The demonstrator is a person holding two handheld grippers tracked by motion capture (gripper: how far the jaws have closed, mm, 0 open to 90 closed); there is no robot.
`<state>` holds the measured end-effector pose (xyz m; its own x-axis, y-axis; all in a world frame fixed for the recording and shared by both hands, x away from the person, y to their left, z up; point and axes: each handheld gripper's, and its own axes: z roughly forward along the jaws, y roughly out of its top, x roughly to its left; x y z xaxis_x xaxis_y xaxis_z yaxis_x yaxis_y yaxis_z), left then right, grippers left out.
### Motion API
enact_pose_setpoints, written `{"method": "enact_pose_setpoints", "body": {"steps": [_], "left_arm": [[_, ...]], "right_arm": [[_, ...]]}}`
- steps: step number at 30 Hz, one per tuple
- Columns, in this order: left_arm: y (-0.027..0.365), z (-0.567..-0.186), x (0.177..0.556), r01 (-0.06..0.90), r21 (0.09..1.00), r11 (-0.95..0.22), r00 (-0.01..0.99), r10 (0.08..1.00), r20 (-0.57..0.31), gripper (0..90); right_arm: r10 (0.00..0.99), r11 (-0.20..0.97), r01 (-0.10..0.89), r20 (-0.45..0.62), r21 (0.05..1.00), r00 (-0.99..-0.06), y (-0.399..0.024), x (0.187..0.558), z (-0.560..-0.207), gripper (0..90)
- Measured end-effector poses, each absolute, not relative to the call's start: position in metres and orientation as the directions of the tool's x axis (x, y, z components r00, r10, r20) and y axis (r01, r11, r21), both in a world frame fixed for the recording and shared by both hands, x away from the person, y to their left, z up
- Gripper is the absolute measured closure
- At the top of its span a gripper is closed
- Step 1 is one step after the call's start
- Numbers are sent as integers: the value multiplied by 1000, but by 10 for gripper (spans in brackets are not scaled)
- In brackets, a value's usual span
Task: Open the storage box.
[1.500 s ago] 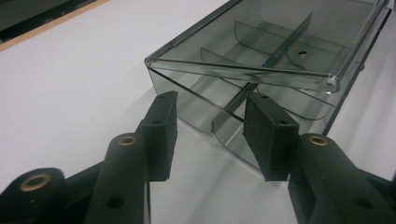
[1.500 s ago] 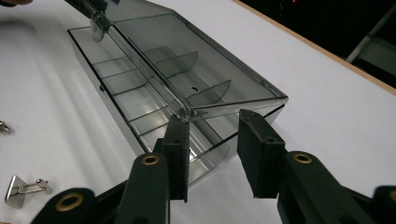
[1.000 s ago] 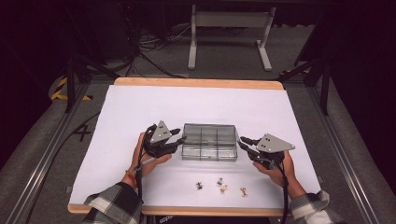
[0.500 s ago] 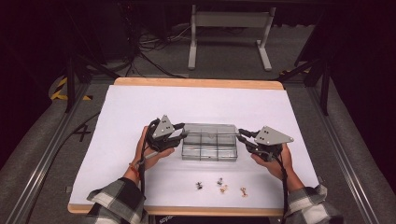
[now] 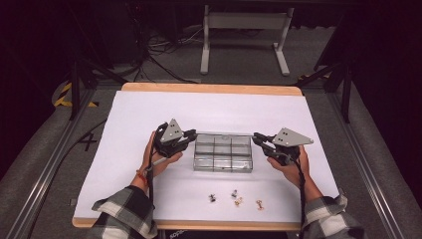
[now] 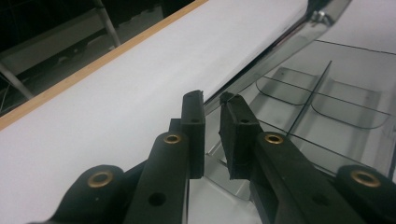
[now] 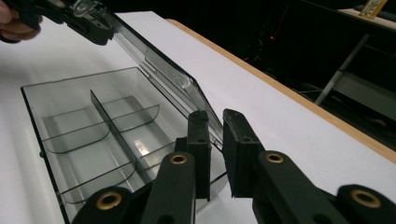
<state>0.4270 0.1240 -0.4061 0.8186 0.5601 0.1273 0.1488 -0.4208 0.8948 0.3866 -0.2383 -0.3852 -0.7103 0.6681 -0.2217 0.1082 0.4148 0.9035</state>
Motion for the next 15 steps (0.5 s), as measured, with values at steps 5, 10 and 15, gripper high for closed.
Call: {"method": "enact_pose_setpoints", "body": {"steps": [5,10,15], "left_arm": [[125,-404,425,156,893,-422,821,558,120,814],[126,-403,426,161,892,-422,819,561,118,817],[126,-402,430,162,898,-408,816,568,111,827]], "right_arm": [[668,414,105,-224,904,-709,-238,386,-384,832],[673,419,107,-230,902,-703,-237,387,-383,840],[691,399,127,-207,908,-692,-237,392,-382,845]]}}
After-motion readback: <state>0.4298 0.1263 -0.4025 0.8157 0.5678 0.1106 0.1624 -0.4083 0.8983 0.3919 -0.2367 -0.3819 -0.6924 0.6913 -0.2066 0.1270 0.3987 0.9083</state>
